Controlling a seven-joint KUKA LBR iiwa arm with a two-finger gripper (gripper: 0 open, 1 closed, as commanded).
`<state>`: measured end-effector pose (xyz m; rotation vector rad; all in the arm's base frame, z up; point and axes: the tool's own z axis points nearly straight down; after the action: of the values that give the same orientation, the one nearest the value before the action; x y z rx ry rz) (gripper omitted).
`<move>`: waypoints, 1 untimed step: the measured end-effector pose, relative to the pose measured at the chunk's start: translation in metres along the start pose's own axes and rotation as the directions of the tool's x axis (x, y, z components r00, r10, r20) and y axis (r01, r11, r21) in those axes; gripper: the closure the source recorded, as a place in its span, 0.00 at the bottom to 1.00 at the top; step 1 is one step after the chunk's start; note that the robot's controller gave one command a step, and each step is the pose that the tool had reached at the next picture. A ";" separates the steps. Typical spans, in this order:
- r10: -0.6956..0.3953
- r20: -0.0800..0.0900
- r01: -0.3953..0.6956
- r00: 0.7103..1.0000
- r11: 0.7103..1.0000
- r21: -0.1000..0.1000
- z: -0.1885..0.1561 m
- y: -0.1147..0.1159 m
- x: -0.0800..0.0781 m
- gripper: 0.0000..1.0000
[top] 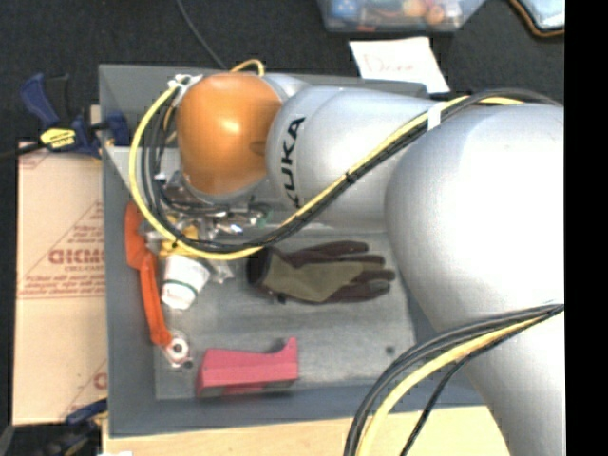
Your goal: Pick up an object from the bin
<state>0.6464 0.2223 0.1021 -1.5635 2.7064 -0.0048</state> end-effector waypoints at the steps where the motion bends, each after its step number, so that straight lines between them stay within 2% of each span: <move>1: -0.287 0.002 0.287 0.958 0.958 0.004 0.027 0.018 -0.005 1.00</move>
Offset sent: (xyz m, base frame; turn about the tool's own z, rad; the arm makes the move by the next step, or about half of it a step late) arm 0.0000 0.0000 0.0000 0.0000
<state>0.6332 0.2355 0.0748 -1.9379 2.4483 -0.0109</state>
